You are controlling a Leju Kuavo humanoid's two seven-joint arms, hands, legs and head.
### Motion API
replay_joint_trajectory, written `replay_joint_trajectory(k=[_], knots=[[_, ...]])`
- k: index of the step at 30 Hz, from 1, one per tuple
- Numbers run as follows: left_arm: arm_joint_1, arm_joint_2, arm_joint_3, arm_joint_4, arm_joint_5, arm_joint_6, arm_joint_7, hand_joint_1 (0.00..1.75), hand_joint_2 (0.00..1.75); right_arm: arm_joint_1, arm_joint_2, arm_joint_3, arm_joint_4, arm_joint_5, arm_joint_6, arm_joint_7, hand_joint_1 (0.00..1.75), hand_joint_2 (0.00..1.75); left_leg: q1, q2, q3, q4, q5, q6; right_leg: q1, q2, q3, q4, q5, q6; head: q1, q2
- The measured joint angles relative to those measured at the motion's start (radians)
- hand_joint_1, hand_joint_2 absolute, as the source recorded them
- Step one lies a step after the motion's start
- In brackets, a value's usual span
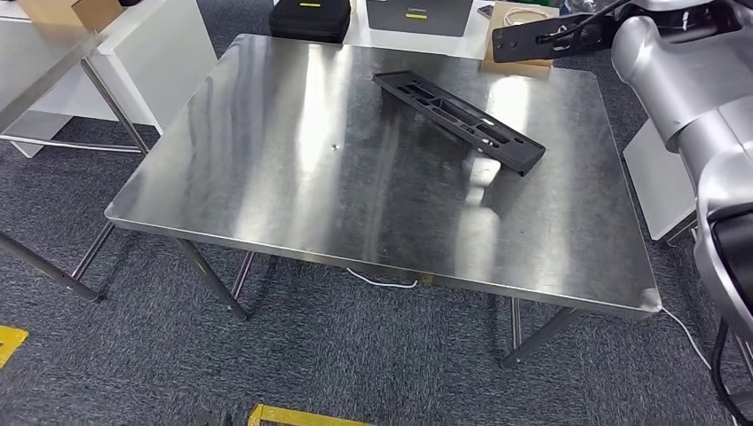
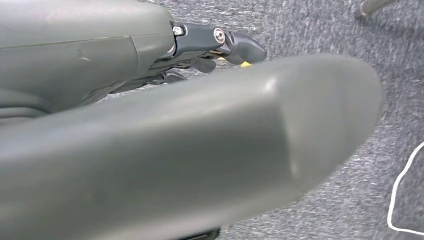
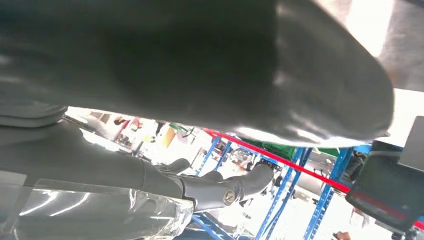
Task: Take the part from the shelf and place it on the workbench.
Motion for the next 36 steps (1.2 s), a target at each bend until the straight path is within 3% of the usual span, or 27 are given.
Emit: replay_joint_trajectory(k=[1,3,5,7,9,10,11,13,14,15,16,17,18,20,21,23,24,25,26,27,29,30,31,32,33,34,36], knots=[[0.000,0.000,0.001,0.000,-0.001,0.000,0.000,0.00,0.00,0.006,-0.006,0.000,0.002,0.001,-0.011,0.007,0.00,0.00,0.002,0.000,0.015,0.012,0.017,-0.003,-0.001,0.000,-0.014,0.002,0.010,0.005,0.000,0.000],[0.000,0.001,0.003,0.000,-0.002,0.000,0.000,0.00,0.00,0.015,-0.018,0.000,0.005,0.004,-0.029,0.017,0.00,0.00,0.009,0.002,0.092,-0.064,0.063,-0.008,-0.003,-0.001,-0.038,0.011,0.025,0.015,0.000,0.000],[-0.001,0.001,0.004,0.000,-0.002,0.000,0.000,0.00,0.00,0.018,-0.030,0.000,0.007,0.009,-0.046,0.024,0.00,0.00,0.010,0.001,0.180,-0.189,0.056,-0.008,0.001,-0.001,-0.060,0.023,0.037,0.030,0.000,0.000],[-0.001,0.002,0.006,0.000,-0.002,0.000,0.000,0.00,0.00,0.023,-0.041,0.000,0.008,0.012,-0.056,0.028,0.00,0.00,0.001,-0.004,0.211,-0.248,0.035,0.001,0.007,-0.003,-0.072,0.027,0.052,0.051,0.001,0.000],[-0.002,0.002,0.008,0.000,-0.002,0.000,0.000,0.00,0.00,0.030,-0.049,0.000,0.011,0.013,-0.058,0.029,0.00,0.00,-0.005,-0.003,0.199,-0.256,0.050,0.024,0.007,-0.003,-0.080,0.026,0.060,0.068,0.000,0.000],[-0.002,0.002,0.009,0.000,-0.002,0.000,0.000,0.00,0.00,0.034,-0.054,0.000,0.012,0.013,-0.058,0.030,0.00,0.00,-0.006,-0.002,0.190,-0.260,0.062,0.037,0.005,-0.002,-0.091,0.038,0.045,0.069,0.001,0.000],[-0.003,0.002,0.010,0.000,-0.002,0.000,0.000,0.00,0.00,0.037,-0.059,0.000,0.013,0.013,-0.059,0.031,0.00,0.00,-0.006,0.000,0.179,-0.264,0.075,0.049,0.002,-0.001,-0.108,0.069,0.015,0.067,0.002,0.000],[-0.004,0.002,0.011,0.000,-0.002,0.000,0.000,0.00,0.00,0.042,-0.067,0.000,0.015,0.014,-0.069,0.038,0.00,0.00,-0.006,0.002,0.151,-0.265,0.099,0.061,-0.002,0.001,-0.148,0.188,-0.070,0.058,0.006,0.000],[-0.004,0.002,0.012,0.000,-0.002,0.000,0.000,0.00,0.00,0.046,-0.070,0.000,0.016,0.015,-0.078,0.044,0.00,0.00,-0.007,0.003,0.136,-0.265,0.111,0.062,-0.003,0.001,-0.161,0.255,-0.100,0.060,0.007,0.000],[-0.004,0.002,0.012,0.000,-0.003,0.000,-0.001,0.00,0.00,0.052,-0.073,0.000,0.016,0.016,-0.089,0.050,0.00,0.00,-0.009,0.004,0.121,-0.265,0.123,0.062,-0.003,0.002,-0.163,0.303,-0.112,0.067,0.007,0.000],[-0.004,0.002,0.013,0.000,-0.003,0.000,-0.002,0.00,0.00,0.059,-0.075,0.000,0.017,0.017,-0.101,0.055,0.00,0.00,-0.010,0.005,0.106,-0.265,0.136,0.061,-0.002,0.002,-0.149,0.322,-0.105,0.076,0.008,0.000],[-0.004,0.002,0.014,0.000,-0.003,0.000,-0.003,0.00,0.00,0.066,-0.077,-0.001,0.018,0.017,-0.113,0.060,0.00,0.00,-0.012,0.006,0.093,-0.265,0.147,0.060,0.000,0.003,-0.118,0.306,-0.086,0.084,0.008,0.000],[-0.004,0.002,0.016,0.000,-0.003,0.000,-0.005,0.00,0.00,0.072,-0.079,-0.002,0.018,0.018,-0.128,0.065,0.00,0.00,-0.013,0.006,0.080,-0.264,0.160,0.059,0.003,0.003,-0.067,0.253,-0.069,0.086,0.008,0.000],[-0.004,0.001,0.020,0.000,-0.002,0.000,-0.007,0.00,0.00,0.081,-0.083,-0.004,0.018,0.018,-0.160,0.077,0.00,0.00,-0.015,0.006,0.061,-0.265,0.183,0.051,0.014,0.004,0.043,0.101,-0.080,0.069,0.007,0.000],[-0.004,0.000,0.022,0.000,-0.002,0.001,-0.008,0.00,0.00,0.089,-0.086,-0.007,0.018,0.017,-0.182,0.085,0.00,0.00,-0.015,0.006,0.058,-0.268,0.195,0.046,0.020,0.004,0.079,0.043,-0.093,0.057,0.006,0.000],[-0.002,-0.001,0.026,0.000,-0.002,0.001,-0.010,0.00,0.00,0.115,-0.096,-0.014,0.019,0.014,-0.234,0.113,0.00,0.00,-0.013,0.004,0.058,-0.281,0.219,0.033,0.030,0.004,0.092,0.001,-0.098,0.039,0.005,0.000],[-0.001,-0.001,0.028,0.000,-0.003,0.002,-0.011,0.00,0.00,0.134,-0.103,-0.020,0.021,0.012,-0.265,0.135,0.00,0.00,-0.011,0.002,0.055,-0.286,0.223,0.027,0.023,0.003,0.089,-0.004,-0.084,0.031,0.005,0.000],[0.001,-0.001,0.029,0.000,-0.003,0.003,-0.012,0.00,0.00,0.155,-0.108,-0.026,0.022,0.010,-0.296,0.158,0.00,0.00,-0.010,0.000,0.049,-0.280,0.208,0.023,0.017,0.000,0.084,-0.009,-0.069,0.021,0.004,0.000],[0.002,-0.001,0.030,0.000,-0.004,0.004,-0.012,0.00,0.00,0.177,-0.113,-0.032,0.023,0.011,-0.328,0.179,0.00,0.00,-0.010,-0.001,0.039,-0.257,0.173,0.020,0.010,-0.002,0.077,-0.014,-0.052,0.010,0.003,0.000],[0.003,-0.001,0.031,0.000,-0.004,0.006,-0.013,0.00,0.00,0.201,-0.118,-0.039,0.024,0.013,-0.360,0.197,0.00,0.00,-0.010,-0.001,0.025,-0.214,0.122,0.019,0.004,-0.005,0.067,-0.017,-0.035,0.001,0.002,0.000],[0.004,-0.001,0.035,0.000,-0.006,0.012,-0.013,0.00,0.00,0.254,-0.131,-0.049,0.025,0.021,-0.434,0.231,0.00,0.00,-0.009,-0.001,0.000,-0.082,0.029,0.013,0.007,-0.006,0.037,-0.016,-0.009,-0.006,0.001,0.000],[0.004,-0.001,0.037,0.000,-0.008,0.015,-0.013,0.00,0.00,0.285,-0.139,-0.055,0.026,0.025,-0.479,0.250,0.00,0.00,-0.008,-0.001,-0.005,-0.024,0.015,0.009,0.008,-0.006,0.022,-0.014,0.003,-0.005,0.001,0.000],[0.004,-0.001,0.038,0.000,-0.010,0.018,-0.012,0.00,0.00,0.319,-0.148,-0.063,0.026,0.025,-0.529,0.270,0.00,0.00,-0.005,-0.001,0.000,0.013,0.023,0.005,0.008,-0.006,0.008,-0.012,0.014,-0.002,0.000,0.000],[0.004,-0.001,0.038,0.000,-0.013,0.021,-0.010,0.00,0.00,0.359,-0.159,-0.073,0.027,0.019,-0.586,0.287,0.00,0.00,-0.002,-0.001,0.022,0.015,0.049,0.003,0.008,-0.007,-0.005,-0.008,0.022,0.002,0.000,0.000],[0.003,-0.001,0.039,0.000,-0.015,0.024,-0.008,0.00,0.00,0.402,-0.170,-0.087,0.027,0.007,-0.645,0.299,0.00,0.00,0.002,0.000,0.064,-0.019,0.073,0.001,0.008,-0.008,-0.017,-0.002,0.029,0.008,0.000,0.000],[0.002,-0.001,0.040,-0.001,-0.018,0.027,-0.007,0.00,0.00,0.446,-0.180,-0.102,0.027,-0.007,-0.698,0.306,0.00,0.00,0.006,-0.001,0.115,-0.077,0.077,0.000,0.009,-0.010,-0.029,0.005,0.035,0.014,0.001,0.000],[0.000,-0.003,0.041,-0.001,-0.022,0.030,-0.005,0.00,0.00,0.530,-0.196,-0.137,0.029,-0.032,-0.776,0.309,0.00,0.00,0.005,-0.006,0.199,-0.198,0.049,0.004,0.014,-0.013,-0.051,0.021,0.047,0.029,0.002,0.000]])
